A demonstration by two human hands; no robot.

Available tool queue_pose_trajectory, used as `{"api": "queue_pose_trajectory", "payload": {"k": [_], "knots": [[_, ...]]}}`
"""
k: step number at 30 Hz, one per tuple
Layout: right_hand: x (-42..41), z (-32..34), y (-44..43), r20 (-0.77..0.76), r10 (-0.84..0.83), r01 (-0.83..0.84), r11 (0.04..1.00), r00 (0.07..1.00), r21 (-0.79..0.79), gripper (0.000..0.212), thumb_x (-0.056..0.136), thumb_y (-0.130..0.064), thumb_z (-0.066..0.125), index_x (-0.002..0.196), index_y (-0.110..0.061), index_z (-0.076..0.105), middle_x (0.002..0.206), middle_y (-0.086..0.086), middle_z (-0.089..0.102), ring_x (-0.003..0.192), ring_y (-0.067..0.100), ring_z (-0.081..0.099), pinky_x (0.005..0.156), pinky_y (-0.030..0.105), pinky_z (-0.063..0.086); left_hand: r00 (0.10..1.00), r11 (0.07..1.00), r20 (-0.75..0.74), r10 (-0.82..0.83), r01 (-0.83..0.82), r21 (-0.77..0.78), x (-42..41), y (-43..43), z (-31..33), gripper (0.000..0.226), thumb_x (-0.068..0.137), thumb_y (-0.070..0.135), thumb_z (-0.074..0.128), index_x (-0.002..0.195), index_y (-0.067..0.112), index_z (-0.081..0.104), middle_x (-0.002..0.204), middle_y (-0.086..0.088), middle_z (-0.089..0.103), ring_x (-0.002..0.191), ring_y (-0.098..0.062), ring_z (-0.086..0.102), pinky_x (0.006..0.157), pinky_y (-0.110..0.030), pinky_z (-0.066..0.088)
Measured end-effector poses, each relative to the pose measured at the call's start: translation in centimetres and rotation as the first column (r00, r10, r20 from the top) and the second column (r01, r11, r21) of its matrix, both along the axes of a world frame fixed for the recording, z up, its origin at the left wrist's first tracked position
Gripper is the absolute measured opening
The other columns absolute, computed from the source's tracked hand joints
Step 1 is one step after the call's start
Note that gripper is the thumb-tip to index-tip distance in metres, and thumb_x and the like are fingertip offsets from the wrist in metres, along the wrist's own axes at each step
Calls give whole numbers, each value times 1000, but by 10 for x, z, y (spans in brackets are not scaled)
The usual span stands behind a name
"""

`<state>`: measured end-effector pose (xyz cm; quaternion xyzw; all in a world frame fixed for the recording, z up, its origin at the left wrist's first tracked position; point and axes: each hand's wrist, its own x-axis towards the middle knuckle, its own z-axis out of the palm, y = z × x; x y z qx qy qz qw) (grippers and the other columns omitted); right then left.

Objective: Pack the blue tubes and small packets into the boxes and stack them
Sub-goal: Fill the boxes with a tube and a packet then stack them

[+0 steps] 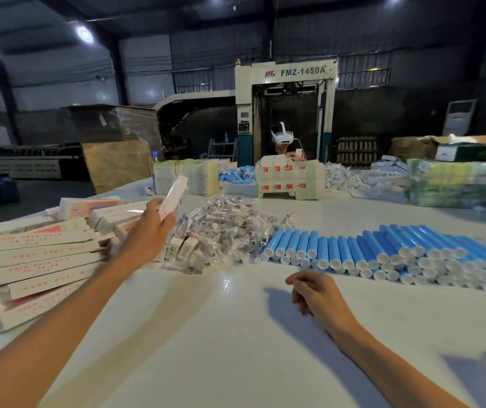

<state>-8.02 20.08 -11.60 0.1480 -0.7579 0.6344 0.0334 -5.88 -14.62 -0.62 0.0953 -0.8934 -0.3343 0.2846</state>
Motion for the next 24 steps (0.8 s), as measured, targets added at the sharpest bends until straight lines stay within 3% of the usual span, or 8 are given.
{"api": "queue_pose_trajectory", "payload": {"k": [2,5,8,11,14,18,20,24], "knots": [[0,1,-1,14,-25,25,1000,1000,-1,23,102,1,50,95,-6,70,66,7,64,54,19,52,49,29,39,984,962,-100,-149,167,215,6,40,10,28,115,36,40,136,21,49,135,-5,63,93,-13,65,65,-31,49],[6,5,-1,-30,-91,92,995,995,31,23,101,1,49,99,-10,69,70,6,67,57,19,55,52,31,43,923,733,-181,-339,379,565,11,104,17,26,115,34,42,133,25,58,125,-4,75,102,-25,75,85,-46,61],[2,23,11,-212,-305,343,923,928,176,22,97,-5,53,110,-14,69,91,3,72,80,21,66,68,33,51,855,567,-218,-471,483,667,18,159,-5,28,115,32,38,130,24,60,108,-2,82,90,-24,80,71,-40,66],[-25,54,35,-376,-433,563,734,819,381,28,96,-11,53,123,-11,63,113,9,67,104,30,62,80,40,51,838,491,-193,-510,468,735,24,192,-41,37,115,33,35,131,21,65,104,-3,82,84,-22,79,69,-39,66],[-62,77,63,-528,-405,664,393,746,637,28,94,-11,51,121,-4,56,123,15,56,114,33,49,90,44,44,818,498,-99,-567,436,749,24,199,-74,32,111,53,40,131,39,61,105,5,82,93,-21,80,86,-49,64],[-95,92,100,-602,-361,642,-14,712,767,33,98,-24,52,126,-7,57,131,14,50,120,32,46,96,40,41,760,433,-18,-649,388,814,20,192,-90,27,100,71,49,124,61,57,107,11,81,93,-14,80,70,-41,66],[-104,94,110,-554,-355,562,-91,753,822,36,100,-23,51,131,-6,58,135,16,50,124,33,46,98,40,42,770,403,-60,-635,397,825,13,186,-89,17,101,67,54,117,66,58,110,11,81,101,-18,79,86,-51,64],[-107,86,112,-494,-352,493,-99,795,864,32,100,-11,47,128,-4,61,124,19,54,116,35,52,97,40,46,750,319,-202,-629,487,813,4,178,-85,33,103,50,62,135,41,59,119,3,79,110,-22,77,102,-56,57]]}}
